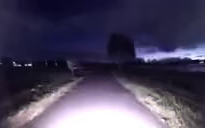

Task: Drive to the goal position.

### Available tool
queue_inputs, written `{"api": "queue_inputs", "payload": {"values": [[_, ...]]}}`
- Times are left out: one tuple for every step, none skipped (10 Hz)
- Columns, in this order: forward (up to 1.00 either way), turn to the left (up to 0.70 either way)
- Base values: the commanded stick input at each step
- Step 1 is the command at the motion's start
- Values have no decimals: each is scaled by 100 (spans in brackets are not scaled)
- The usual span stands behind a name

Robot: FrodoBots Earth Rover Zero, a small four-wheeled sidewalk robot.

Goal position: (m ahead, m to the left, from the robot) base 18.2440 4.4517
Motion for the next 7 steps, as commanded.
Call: {"api": "queue_inputs", "payload": {"values": [[70,0],[70,0],[70,0],[70,0],[70,0],[70,0],[70,0]]}}
